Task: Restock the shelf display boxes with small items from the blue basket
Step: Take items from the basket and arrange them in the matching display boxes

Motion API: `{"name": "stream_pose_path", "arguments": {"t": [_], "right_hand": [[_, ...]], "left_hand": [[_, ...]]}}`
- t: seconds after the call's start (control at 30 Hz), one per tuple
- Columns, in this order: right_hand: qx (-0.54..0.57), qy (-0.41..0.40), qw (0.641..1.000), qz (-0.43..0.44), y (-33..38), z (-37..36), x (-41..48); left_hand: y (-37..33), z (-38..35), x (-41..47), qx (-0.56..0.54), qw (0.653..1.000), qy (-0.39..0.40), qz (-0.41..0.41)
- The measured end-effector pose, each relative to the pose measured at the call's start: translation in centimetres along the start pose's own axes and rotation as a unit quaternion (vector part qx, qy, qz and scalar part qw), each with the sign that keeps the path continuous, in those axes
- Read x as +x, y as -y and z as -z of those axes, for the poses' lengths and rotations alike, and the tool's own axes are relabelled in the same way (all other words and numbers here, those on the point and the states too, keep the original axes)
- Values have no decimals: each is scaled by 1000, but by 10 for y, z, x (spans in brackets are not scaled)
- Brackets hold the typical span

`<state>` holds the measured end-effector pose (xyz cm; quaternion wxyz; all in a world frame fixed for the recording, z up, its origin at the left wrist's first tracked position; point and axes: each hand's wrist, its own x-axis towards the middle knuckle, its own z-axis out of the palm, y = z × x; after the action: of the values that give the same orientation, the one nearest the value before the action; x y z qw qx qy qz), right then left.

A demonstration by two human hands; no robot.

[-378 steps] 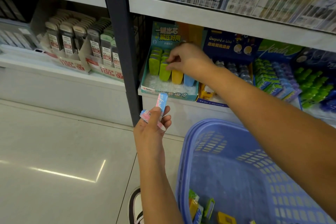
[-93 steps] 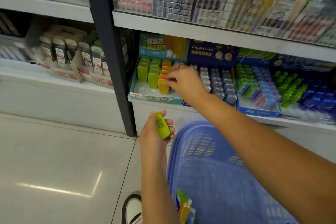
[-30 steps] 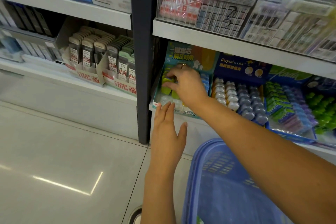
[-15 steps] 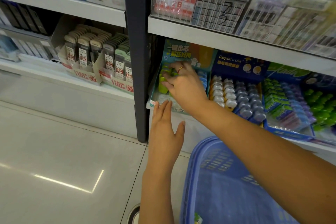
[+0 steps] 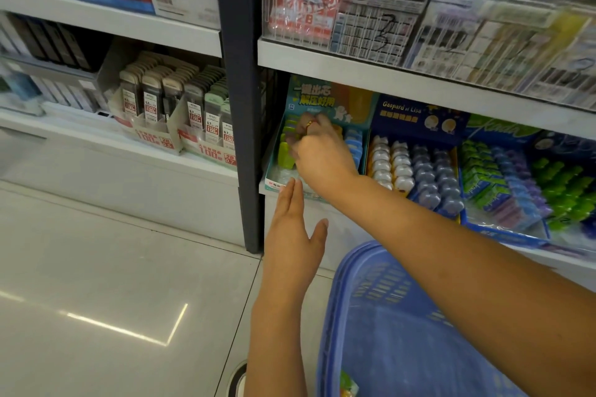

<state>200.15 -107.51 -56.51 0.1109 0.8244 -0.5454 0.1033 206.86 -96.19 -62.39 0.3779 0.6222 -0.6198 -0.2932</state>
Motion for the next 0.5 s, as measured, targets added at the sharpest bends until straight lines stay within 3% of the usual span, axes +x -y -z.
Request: {"name": "stream_pose_path", "arguments": {"t": [0.17,0.27,0.37,0.43,0.5], "right_hand": [[22,65,998,12,-1,20,-4],[126,24,992,17,-14,35,-43],[233,20,971,-52,-44,28,-121],[235,125,956,-125,-69,5,-178],[203,298,916,-175,-88,-26,-236]], "left_hand": [[-16,13,-7,-4,1000,4,0],[-29,23,-16,-26,999,-41,-13],[-47,17,-23,-32,999,-12,-18],[-59,-6,-29,1,998,63,-14],[-66,-42,-38,61,983,172,-14]]}}
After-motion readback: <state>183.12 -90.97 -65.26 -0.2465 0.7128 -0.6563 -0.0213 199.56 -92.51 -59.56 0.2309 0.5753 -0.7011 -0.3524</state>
